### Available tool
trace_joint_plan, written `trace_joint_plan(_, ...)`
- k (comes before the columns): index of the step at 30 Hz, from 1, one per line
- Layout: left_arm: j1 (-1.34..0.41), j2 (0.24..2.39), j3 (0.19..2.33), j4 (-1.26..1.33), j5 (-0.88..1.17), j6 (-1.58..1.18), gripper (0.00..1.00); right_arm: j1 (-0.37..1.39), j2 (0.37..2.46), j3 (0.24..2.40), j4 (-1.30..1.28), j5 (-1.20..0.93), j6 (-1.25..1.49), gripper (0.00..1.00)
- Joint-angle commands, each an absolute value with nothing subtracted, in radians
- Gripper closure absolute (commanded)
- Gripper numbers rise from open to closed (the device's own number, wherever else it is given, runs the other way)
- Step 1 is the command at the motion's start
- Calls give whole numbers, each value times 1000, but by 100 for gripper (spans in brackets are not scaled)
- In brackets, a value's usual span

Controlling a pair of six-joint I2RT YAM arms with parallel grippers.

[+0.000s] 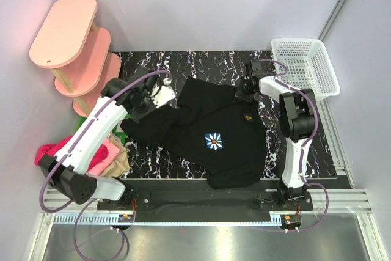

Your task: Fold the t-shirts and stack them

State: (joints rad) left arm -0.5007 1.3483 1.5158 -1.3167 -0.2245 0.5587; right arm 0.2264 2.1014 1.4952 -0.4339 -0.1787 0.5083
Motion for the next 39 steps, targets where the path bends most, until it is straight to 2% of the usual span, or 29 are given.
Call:
trace_joint_plan(1,-492,1417,1451,-1279,-214,548,80,232,2022,1502,-416,-160,499,100)
trace_joint_plan(3,-500,1443,1440,-1267,-107,488,74,230,2017,1494,-414,-152,491,100)
trace_joint_plan(4,-503,1454,1434,-1256,-75,450,67,232,2014,1494,-414,-149,488,100)
trace_joint_plan(5,-505,1457,1419,-1243,-54,434,53,230,2017,1493,-413,-144,483,100)
trace_joint_plan(7,-503,1454,1375,-1172,-63,390,43,230,2025,1497,-413,-149,483,98)
trace_joint_plan(8,-502,1454,1358,-1143,-77,382,39,224,2028,1499,-414,-162,489,93)
trace_joint_plan(9,-500,1453,1342,-1084,-107,371,38,222,2034,1508,-414,-166,491,81)
trace_joint_plan(10,-489,1450,1316,-1053,-118,348,37,222,2034,1512,-414,-170,495,64)
trace_joint_plan(12,-480,1440,1301,-969,-142,321,34,221,2033,1520,-414,-179,495,52)
trace_joint_plan(13,-470,1433,1289,-938,-150,295,33,221,2026,1520,-417,-179,494,42)
trace_joint_plan(14,-462,1416,1286,-913,-146,288,31,219,2019,1520,-417,-178,492,21)
trace_joint_plan(16,-442,1401,1292,-852,-140,269,21,218,1993,1517,-417,-176,483,1)
trace_joint_plan(21,-361,1379,1345,-767,-80,219,7,189,1918,1505,-419,-176,472,0)
trace_joint_plan(24,-305,1378,1381,-761,-25,193,4,178,1878,1500,-419,-175,471,0)
trace_joint_plan(33,-299,1382,1319,-746,-38,187,3,175,1867,1493,-420,-175,471,0)
trace_joint_plan(39,-291,1401,1154,-707,24,193,3,173,1945,1542,-417,-253,476,0)
